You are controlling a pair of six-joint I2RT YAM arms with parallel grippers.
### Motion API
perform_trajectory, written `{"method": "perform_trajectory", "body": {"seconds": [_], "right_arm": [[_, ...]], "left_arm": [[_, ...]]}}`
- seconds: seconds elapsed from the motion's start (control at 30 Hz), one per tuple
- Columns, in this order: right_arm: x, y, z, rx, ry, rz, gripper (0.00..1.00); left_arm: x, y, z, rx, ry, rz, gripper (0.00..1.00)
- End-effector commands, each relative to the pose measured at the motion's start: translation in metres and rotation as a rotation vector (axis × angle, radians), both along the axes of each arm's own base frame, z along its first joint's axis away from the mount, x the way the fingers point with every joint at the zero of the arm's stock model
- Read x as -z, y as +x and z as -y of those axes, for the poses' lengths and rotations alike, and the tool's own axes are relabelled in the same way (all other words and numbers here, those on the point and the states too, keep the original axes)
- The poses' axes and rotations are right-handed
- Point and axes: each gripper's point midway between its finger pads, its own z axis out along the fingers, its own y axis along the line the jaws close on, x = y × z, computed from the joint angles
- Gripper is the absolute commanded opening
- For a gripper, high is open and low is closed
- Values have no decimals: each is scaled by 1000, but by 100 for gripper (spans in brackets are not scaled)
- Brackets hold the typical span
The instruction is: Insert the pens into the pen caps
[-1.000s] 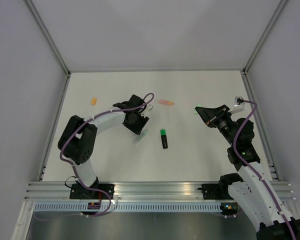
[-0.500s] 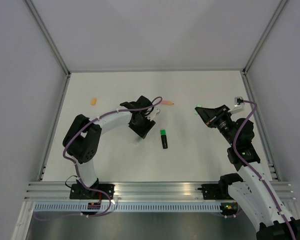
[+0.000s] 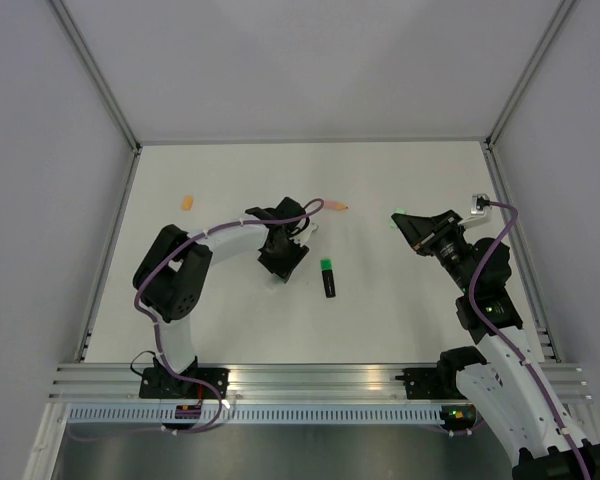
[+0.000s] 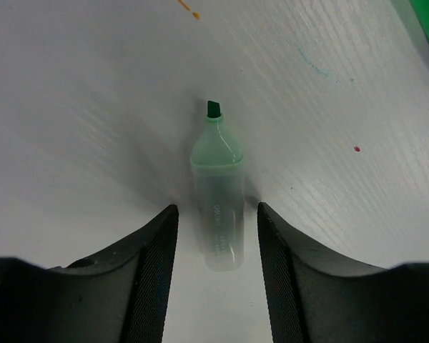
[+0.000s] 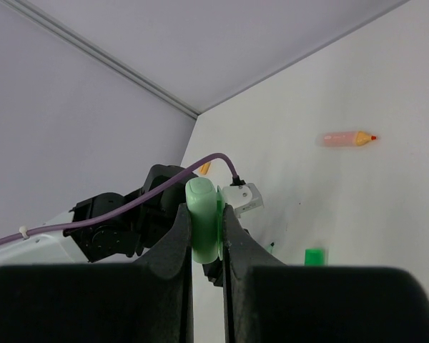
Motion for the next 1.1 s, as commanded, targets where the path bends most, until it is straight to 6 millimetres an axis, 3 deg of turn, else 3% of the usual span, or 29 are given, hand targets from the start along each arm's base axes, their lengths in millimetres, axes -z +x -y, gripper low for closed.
{"method": "perform_trajectory", "body": {"seconds": [0.0,0.5,0.67,0.73,0.97,1.0,1.07], "right_arm": [[-26,-1,3,12,5,69,0],[-26,-1,2,7,10,66,0],[-23,1,1,6,12,59,0],[-22,2,1,6,11,58,0],[-24,4,-2,-16,-28,93,0],[-25,4,-3,-21,-39,102,0],[-29,3,-3,-26,-63,139,0]], "left_arm": [[8,-6,3,-21,18,-3,54],[47,-21,-21,-100,138,-21,41],[48,-22,-23,-98,140,-12,16],[47,-22,-25,-101,141,-6,3],[17,-14,-9,-105,7,89,2],[1,-9,3,-97,-72,125,2],[-11,-9,11,-88,-141,148,2]]}}
